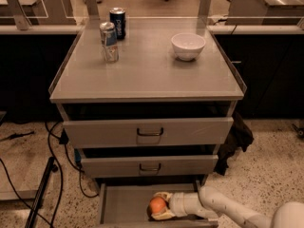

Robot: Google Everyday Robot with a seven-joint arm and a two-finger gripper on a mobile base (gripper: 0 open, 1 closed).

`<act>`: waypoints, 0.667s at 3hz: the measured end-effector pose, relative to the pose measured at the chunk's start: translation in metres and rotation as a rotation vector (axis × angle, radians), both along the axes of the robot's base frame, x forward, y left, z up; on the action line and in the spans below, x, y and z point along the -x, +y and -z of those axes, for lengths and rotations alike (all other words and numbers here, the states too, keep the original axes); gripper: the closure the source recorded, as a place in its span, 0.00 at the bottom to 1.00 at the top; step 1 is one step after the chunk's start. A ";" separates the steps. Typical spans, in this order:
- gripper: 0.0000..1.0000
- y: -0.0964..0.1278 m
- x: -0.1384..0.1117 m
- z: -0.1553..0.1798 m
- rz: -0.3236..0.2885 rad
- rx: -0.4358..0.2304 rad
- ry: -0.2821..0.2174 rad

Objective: Place orange into bottom drawer

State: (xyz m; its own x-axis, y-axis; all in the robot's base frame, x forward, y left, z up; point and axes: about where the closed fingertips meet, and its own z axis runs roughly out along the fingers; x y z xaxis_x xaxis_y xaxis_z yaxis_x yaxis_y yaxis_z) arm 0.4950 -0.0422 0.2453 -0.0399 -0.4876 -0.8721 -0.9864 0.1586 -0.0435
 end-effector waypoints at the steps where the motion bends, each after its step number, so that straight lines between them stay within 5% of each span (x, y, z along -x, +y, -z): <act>1: 1.00 0.018 -0.011 0.030 -0.019 -0.036 -0.019; 2: 1.00 0.031 -0.023 0.047 -0.023 -0.058 -0.043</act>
Offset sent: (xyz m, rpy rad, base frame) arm 0.0409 0.0415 -0.0668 0.0810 -0.0759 0.0219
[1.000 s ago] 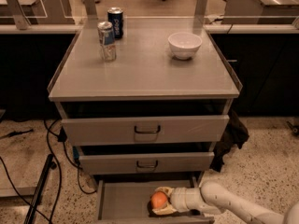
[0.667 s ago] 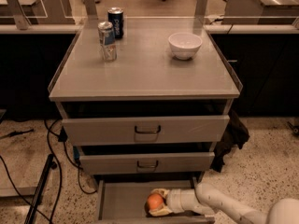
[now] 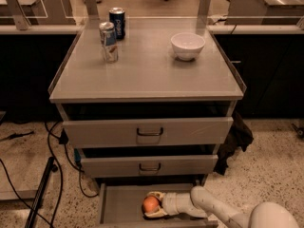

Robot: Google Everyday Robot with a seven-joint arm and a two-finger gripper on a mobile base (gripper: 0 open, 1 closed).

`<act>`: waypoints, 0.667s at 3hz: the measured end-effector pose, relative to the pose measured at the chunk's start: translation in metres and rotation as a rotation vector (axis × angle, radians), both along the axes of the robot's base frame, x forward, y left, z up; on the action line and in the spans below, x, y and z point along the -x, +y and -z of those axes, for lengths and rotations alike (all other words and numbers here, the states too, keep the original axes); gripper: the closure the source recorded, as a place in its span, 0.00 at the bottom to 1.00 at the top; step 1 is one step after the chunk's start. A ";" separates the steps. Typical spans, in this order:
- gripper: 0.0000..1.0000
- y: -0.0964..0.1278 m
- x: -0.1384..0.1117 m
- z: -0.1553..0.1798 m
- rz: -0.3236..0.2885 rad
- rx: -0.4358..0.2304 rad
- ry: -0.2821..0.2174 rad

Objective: Place orange into bottom drawer

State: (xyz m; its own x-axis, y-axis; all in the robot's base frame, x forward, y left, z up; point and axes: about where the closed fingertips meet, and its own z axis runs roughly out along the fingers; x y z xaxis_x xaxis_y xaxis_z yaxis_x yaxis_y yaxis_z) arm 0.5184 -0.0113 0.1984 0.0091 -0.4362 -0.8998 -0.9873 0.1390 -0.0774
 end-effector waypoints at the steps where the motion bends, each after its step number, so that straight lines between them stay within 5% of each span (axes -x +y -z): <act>1: 1.00 0.009 -0.012 0.007 -0.004 -0.006 -0.028; 2: 1.00 0.015 -0.021 0.016 -0.008 0.001 -0.038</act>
Offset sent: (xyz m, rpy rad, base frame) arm 0.0355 0.0178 -0.0264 -0.0146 -0.0543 0.0077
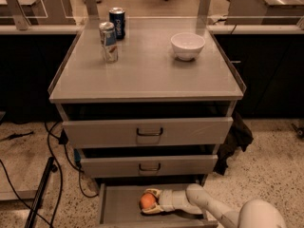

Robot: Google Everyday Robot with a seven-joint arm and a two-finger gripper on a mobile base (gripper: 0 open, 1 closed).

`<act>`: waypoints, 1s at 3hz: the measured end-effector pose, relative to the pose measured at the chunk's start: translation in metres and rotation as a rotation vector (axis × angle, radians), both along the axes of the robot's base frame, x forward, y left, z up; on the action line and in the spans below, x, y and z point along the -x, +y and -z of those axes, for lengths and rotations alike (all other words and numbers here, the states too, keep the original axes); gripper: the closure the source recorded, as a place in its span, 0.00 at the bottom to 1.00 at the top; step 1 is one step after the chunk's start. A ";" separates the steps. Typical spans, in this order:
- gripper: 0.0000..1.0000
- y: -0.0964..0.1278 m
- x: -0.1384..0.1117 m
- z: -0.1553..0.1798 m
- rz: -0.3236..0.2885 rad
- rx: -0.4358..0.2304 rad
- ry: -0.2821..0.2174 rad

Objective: Place orange into bottom drawer

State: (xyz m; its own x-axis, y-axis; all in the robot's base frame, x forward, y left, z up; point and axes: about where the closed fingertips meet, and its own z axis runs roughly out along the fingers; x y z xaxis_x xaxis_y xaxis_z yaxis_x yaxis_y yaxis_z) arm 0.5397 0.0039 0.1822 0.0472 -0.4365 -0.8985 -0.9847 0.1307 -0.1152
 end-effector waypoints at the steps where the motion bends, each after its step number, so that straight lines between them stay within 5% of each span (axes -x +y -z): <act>1: 1.00 0.001 -0.006 0.013 0.006 0.025 0.013; 3: 1.00 -0.004 -0.009 0.036 0.027 0.086 0.051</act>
Offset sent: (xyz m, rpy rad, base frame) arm 0.0141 -0.0109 -0.0397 -0.1084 0.0552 -0.0414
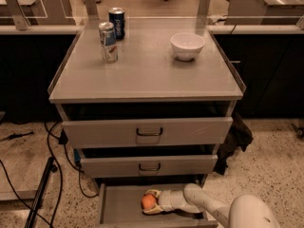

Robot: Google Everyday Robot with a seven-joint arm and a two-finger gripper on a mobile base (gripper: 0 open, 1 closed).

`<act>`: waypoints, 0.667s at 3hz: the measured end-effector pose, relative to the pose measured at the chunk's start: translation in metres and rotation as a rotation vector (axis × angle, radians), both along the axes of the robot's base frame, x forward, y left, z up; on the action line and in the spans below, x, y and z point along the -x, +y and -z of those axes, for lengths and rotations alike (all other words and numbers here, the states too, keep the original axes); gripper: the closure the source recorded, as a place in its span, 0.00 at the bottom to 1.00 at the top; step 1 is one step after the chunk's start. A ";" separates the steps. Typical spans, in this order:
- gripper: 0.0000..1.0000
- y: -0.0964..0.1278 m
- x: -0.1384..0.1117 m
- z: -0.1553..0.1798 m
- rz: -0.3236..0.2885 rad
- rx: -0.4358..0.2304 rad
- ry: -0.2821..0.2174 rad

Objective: Place orange into bottom drawer

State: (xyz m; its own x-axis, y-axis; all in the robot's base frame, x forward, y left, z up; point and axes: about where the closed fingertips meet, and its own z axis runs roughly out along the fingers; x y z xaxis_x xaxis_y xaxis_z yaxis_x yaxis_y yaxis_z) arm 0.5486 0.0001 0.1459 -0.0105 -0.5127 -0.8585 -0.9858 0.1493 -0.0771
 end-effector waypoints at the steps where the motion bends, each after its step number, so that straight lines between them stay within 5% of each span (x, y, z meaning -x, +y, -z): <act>1: 1.00 -0.001 -0.002 0.015 0.001 0.031 0.006; 2: 1.00 0.001 -0.005 0.020 -0.009 0.034 -0.001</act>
Offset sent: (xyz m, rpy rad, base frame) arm 0.0073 -0.0070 -0.0204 -0.0451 0.0006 -0.0070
